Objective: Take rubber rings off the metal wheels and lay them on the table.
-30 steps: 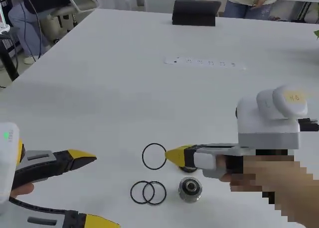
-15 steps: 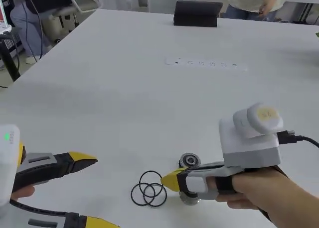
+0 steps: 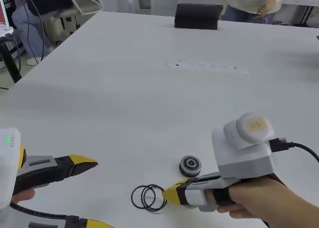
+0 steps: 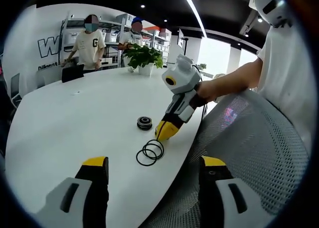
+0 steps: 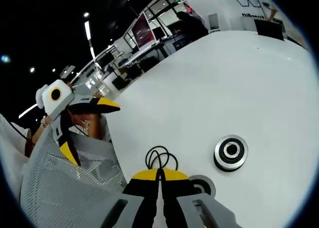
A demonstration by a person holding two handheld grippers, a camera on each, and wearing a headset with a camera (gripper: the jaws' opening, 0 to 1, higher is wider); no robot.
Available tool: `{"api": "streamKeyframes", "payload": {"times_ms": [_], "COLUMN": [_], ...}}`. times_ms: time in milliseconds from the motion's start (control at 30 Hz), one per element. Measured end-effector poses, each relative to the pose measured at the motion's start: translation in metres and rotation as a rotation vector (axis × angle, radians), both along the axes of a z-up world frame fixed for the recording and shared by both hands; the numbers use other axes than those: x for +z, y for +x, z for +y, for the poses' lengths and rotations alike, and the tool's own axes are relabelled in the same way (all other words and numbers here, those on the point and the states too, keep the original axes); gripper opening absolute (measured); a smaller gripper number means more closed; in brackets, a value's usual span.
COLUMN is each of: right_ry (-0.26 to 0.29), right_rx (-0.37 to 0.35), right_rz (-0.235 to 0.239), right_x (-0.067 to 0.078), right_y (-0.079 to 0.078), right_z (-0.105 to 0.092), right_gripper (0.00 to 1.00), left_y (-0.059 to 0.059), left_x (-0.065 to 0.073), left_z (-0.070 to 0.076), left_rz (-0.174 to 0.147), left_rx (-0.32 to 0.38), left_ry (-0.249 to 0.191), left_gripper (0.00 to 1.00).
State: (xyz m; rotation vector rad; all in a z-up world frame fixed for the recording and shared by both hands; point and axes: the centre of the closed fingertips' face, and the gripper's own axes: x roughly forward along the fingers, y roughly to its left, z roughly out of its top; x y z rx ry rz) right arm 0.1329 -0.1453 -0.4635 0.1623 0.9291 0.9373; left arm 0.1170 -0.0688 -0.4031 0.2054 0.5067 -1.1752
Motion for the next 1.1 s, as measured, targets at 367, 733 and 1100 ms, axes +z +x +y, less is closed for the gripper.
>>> {"api": "streamKeyframes", "payload": {"times_ms": [367, 733, 1100], "right_ry": [-0.039, -0.098, -0.083], "right_rx": [0.034, 0.083, 0.063], "right_rz": [-0.003, -0.038, -0.116], "right_x": [-0.004, -0.006, 0.012], "right_y": [-0.004, -0.008, 0.007], "right_z": [-0.001, -0.005, -0.012], "right_gripper": [0.02, 0.02, 0.03], "left_y": [0.0, 0.0, 0.001], "left_x": [0.0, 0.0, 0.0], "left_z": [0.0, 0.001, 0.001], "left_rz": [0.005, 0.011, 0.011], "left_rx": [0.004, 0.009, 0.013], "left_ry": [-0.002, -0.005, -0.005], "left_gripper": [0.71, 0.71, 0.71]}}
